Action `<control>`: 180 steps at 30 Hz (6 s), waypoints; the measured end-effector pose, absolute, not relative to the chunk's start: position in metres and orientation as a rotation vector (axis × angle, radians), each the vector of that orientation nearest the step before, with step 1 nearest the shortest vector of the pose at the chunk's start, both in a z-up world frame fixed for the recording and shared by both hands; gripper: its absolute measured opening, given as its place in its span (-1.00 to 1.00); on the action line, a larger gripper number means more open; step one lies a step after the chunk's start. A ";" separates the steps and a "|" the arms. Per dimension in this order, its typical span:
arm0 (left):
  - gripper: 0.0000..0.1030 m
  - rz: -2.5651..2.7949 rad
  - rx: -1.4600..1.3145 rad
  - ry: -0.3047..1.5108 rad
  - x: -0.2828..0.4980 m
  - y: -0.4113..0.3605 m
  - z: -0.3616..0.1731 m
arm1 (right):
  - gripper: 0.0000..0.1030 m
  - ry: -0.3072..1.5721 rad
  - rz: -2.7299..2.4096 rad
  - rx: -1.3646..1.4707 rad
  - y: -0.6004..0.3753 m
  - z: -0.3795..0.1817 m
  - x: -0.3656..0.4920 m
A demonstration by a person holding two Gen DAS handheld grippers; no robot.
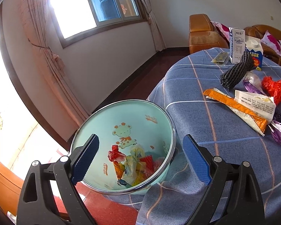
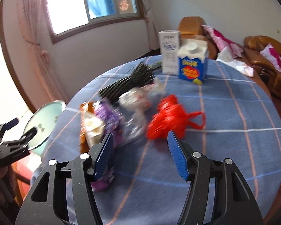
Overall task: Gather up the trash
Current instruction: 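Reach the right tool to the purple bag and close on it, then grasp orange snack wrapper with left tool while right tool lifts purple bag, then carry orange wrapper with left tool while right tool carries purple bag over bucket, then open both tools to drop orange wrapper and purple bag into bucket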
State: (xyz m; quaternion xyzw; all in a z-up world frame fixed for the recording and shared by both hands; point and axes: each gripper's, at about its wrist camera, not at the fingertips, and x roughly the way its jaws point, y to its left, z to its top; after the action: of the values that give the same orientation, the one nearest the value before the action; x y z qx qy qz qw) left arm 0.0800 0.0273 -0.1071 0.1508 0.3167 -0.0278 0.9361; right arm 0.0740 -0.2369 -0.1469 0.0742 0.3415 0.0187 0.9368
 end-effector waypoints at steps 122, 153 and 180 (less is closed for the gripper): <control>-0.94 0.052 0.348 0.701 0.090 0.091 -0.087 | -0.84 0.628 0.199 0.056 -0.143 -0.113 0.201; -0.94 0.122 0.381 0.730 0.099 0.113 -0.095 | -0.84 0.644 0.251 -0.087 -0.077 -0.119 0.235; -0.94 0.117 0.377 0.729 0.100 0.114 -0.095 | -0.84 0.641 0.286 -0.103 -0.059 -0.118 0.235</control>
State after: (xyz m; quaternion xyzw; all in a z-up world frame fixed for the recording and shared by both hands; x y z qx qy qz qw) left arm 0.0998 0.1144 -0.0953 0.1831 0.3543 0.0571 0.9153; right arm 0.2352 -0.0588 -0.1182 -0.0506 0.3139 0.1399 0.9377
